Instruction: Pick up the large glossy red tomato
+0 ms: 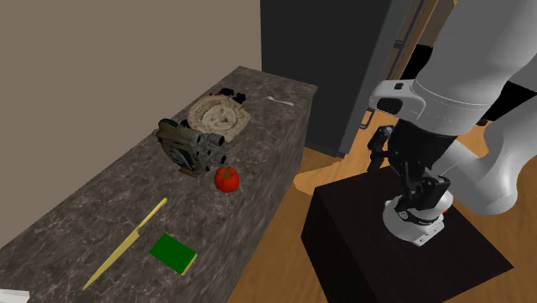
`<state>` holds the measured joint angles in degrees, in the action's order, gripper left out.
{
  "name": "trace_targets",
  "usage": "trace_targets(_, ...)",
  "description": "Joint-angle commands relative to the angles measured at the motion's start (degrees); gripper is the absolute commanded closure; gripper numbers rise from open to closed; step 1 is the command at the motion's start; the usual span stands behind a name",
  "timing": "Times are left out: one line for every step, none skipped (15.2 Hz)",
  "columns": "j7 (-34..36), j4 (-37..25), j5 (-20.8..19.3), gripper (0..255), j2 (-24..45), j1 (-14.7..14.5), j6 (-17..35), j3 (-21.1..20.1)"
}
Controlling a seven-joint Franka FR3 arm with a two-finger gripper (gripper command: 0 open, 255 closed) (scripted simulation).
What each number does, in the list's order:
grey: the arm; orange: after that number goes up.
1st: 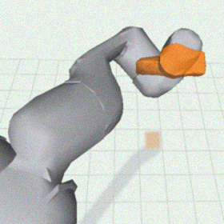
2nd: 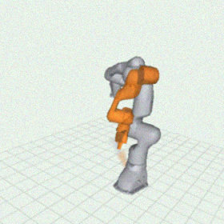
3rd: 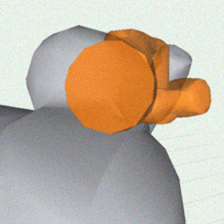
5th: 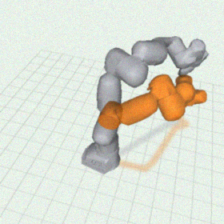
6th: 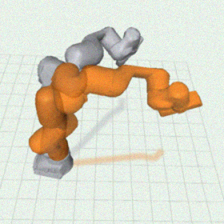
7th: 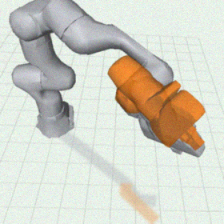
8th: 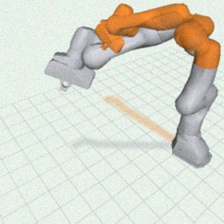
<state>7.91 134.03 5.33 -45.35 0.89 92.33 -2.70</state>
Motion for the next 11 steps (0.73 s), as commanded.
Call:
trace_targets(0.00,0.00,0.00,0,0.00,0.00,0.00,0.00)
trace_targets(-0.69,2.19,-1.10,0,-0.51,0.11,2.28,-0.31)
trace_targets(-1.35,4.34,-2.20,0,-0.94,0.26,4.61,-0.60)
trace_targets(-1.96,6.43,-3.31,0,-1.28,0.42,6.99,-0.87)
trace_targets(-2.54,8.46,-4.45,0,-1.52,0.62,9.42,-1.11)
trace_targets(-3.08,10.43,-5.61,0,-1.66,0.85,11.92,-1.33)
trace_targets(-3.57,12.34,-6.80,0,-1.70,1.13,14.47,-1.54)
trace_targets(-4.02,14.18,-8.02,0,-1.62,1.47,17.09,-1.73)
trace_targets(-4.43,15.95,-9.28,0,-1.42,1.86,19.77,-1.90)
trace_targets(-4.77,17.64,-10.59,0,-1.09,2.31,22.53,-2.06)
trace_targets(-5.06,19.25,-11.96,0,-0.61,2.85,25.37,-2.22)
